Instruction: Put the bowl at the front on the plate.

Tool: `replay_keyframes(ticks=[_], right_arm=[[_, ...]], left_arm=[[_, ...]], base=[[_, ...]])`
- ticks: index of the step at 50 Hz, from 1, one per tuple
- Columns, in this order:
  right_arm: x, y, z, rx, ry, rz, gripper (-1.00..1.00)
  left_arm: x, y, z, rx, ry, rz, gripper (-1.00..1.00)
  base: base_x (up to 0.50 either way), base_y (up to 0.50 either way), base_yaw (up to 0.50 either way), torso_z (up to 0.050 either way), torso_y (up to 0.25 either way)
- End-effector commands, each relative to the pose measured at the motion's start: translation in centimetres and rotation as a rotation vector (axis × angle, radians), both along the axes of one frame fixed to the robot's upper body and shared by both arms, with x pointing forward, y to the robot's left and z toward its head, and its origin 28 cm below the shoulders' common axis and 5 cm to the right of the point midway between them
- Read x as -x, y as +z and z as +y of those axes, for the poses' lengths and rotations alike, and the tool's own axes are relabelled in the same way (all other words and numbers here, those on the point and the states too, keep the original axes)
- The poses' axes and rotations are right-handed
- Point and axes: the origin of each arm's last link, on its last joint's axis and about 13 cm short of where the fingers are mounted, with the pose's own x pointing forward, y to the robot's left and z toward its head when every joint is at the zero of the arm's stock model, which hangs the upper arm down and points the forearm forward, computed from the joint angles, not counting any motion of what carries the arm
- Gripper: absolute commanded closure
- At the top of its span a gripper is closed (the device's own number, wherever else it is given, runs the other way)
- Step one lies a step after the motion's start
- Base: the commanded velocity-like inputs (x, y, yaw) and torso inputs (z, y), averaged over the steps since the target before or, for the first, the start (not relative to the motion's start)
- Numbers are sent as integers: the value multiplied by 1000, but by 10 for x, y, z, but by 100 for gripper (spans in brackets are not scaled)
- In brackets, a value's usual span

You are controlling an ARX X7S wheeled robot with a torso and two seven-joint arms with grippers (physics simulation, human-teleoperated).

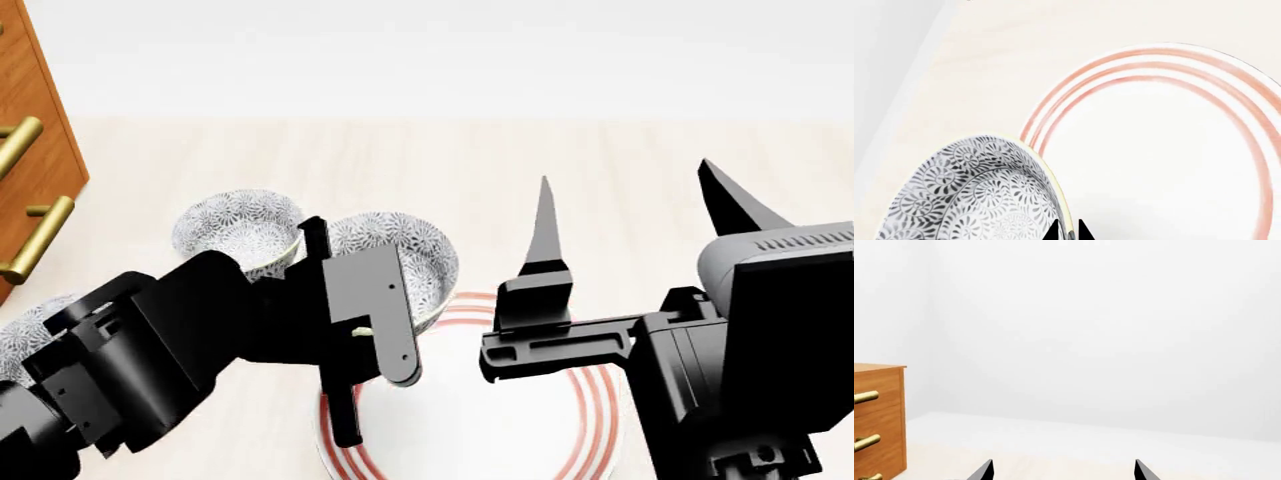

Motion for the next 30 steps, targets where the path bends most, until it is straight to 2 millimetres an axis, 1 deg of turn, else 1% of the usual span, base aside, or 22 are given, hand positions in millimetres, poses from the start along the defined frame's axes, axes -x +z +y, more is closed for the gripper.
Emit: replay_keyframes(ticks=[1,9,16,24,30], right_arm=[[2,30,-9,-3,-1,-36,-100],[-3,35,-14,-13,-21,-47,-100],[-8,33,-18,-16,-32,-50,-100],[-12,26,-20,-10,-48,-36,-100],[-12,26,-20,-12,-50,-33,-100]], left_arm=[[4,-23,-11,-6,-85,34,100],[10,-36,-16,15,-123,39,100],[18,-48,-28,39,-188,47,100],[23,-52,-36,72,-234,47,100],[26,-55,-40,88,-255,48,100]], base=[[0,0,0,0,0],[0,0,0,0,1],[0,0,0,0,0],[0,0,0,0,0],[0,0,0,0,0]])
